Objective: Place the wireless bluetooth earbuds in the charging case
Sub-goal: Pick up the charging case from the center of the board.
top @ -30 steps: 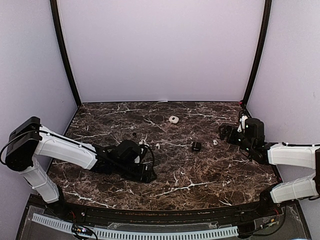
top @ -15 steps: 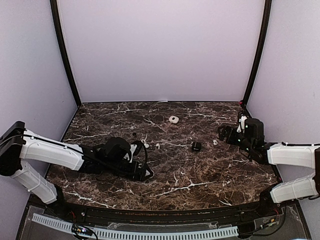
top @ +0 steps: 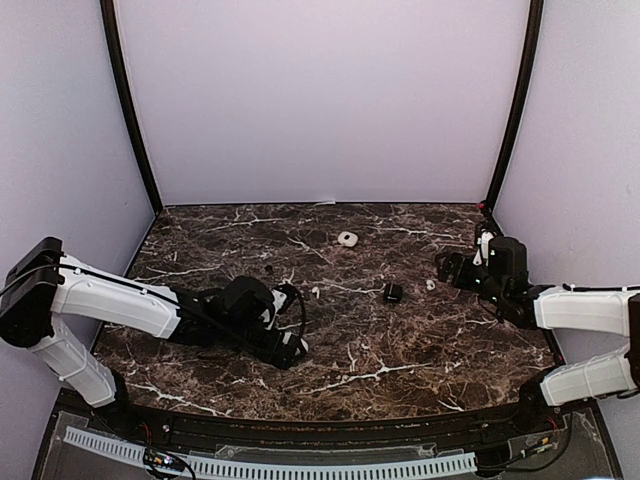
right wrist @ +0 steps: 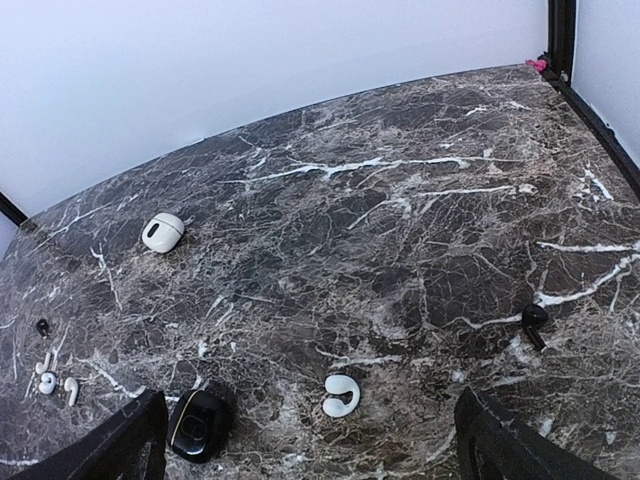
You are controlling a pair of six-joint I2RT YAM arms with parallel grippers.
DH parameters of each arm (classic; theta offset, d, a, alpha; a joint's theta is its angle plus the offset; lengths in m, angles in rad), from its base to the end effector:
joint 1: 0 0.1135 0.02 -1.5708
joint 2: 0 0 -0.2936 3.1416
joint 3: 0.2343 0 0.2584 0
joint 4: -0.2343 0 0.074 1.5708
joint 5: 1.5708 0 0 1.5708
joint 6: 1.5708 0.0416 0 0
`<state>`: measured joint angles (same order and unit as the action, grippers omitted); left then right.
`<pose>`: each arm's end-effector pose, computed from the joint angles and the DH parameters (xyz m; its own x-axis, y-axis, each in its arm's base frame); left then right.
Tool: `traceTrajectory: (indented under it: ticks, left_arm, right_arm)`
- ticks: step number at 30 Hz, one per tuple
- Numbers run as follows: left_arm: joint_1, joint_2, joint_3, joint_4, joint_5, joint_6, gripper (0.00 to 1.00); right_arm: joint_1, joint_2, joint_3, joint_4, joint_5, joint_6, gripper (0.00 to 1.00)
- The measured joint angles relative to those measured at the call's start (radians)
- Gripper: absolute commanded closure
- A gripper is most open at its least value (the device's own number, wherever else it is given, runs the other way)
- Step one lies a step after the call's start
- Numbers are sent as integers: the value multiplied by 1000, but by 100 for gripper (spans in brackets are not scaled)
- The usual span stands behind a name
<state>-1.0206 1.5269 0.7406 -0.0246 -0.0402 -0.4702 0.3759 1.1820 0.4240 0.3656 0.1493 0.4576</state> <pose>0.1618 -0.2606 0.1875 -0.7172 0.3035 -0.6273 0.5747 0.7667 -0.2861 0.2245 0.0819 0.2119 -0.4230 0.3027 -0.8541 -0.0538 0.9325 0.3572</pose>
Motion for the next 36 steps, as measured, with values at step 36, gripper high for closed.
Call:
traceTrajectory:
  ticks: [36]
  left_arm:
    - [-22,188,111,-2,-51,143,1]
  right_arm:
    - [0,13,0,8,-19,-8,0]
